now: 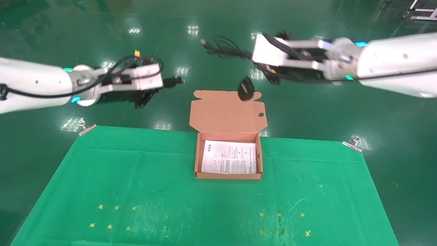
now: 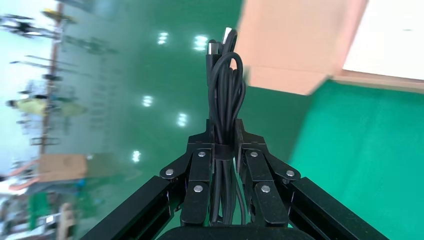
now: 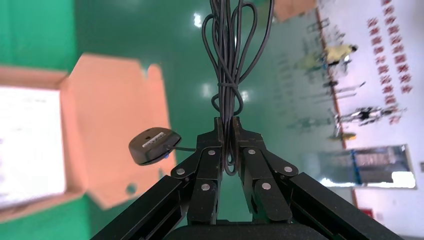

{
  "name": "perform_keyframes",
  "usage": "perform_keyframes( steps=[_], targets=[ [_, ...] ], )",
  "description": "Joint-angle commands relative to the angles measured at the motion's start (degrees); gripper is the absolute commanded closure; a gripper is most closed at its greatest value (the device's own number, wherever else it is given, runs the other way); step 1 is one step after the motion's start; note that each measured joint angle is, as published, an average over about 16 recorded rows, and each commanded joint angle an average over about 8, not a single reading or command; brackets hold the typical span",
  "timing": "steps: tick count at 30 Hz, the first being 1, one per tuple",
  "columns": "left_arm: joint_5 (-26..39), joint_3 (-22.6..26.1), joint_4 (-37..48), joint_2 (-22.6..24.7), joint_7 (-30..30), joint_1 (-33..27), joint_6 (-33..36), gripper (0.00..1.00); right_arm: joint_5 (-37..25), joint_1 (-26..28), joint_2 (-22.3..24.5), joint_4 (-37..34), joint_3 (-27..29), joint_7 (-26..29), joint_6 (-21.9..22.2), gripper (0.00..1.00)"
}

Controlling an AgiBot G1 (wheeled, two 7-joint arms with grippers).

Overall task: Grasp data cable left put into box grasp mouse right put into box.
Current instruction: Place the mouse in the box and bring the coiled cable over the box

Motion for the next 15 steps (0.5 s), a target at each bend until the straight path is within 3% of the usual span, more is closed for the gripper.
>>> perform_keyframes(
  steps=[1,8,15],
  targets=[
    [1.5,-0.1,-0.7,0.7,-1.3,-0.5,-1.1,1.00,0.5,1.6,-2.5,-2.7,-0.1,-1.9,1.0,1.00],
    [4.4,0.0,-3.0,1.4,-2.8,-1.2,-2.4,1.00,2.8,3.8,-5.6,-7.5,0.4,-6.3,2.4,1.00],
    [4.9,0.5,-4.8,0.8,-2.4,-0.2,-2.1,1.00,3.7,3.2,-6.3,-8.2,0.3,-7.0,2.3,1.00]
  ],
)
